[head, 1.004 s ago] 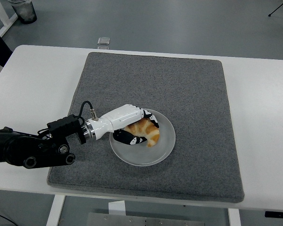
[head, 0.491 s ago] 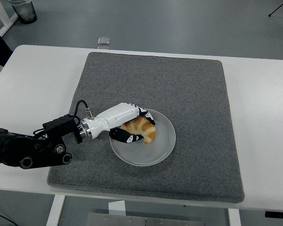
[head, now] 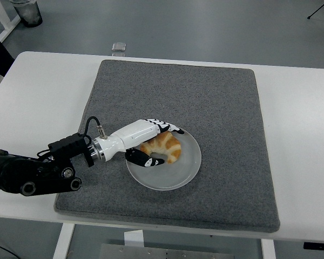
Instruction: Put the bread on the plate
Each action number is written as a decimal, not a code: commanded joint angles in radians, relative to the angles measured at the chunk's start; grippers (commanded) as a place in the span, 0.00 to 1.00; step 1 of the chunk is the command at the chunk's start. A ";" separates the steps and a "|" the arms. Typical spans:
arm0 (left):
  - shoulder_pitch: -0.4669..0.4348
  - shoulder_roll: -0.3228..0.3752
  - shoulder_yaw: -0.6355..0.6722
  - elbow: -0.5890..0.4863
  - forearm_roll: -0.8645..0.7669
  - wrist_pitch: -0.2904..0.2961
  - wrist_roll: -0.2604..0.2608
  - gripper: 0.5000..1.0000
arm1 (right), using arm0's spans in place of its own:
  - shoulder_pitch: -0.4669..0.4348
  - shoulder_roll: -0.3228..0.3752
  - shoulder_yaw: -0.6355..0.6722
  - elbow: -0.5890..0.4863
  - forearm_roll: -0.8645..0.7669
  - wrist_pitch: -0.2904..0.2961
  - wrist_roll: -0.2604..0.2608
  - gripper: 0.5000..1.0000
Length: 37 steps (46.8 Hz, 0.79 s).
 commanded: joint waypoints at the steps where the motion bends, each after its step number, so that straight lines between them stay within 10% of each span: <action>1: 0.000 -0.001 0.000 -0.001 -0.002 0.000 0.000 0.94 | 0.000 0.000 0.000 -0.001 0.000 0.000 0.000 0.91; 23: -0.014 0.003 -0.138 0.002 -0.078 -0.026 0.000 0.99 | 0.000 0.000 0.000 0.000 0.000 0.000 0.000 0.90; 37: -0.097 0.005 -0.280 0.040 -0.432 -0.225 0.000 0.99 | 0.000 0.000 0.000 0.000 0.000 0.000 0.000 0.90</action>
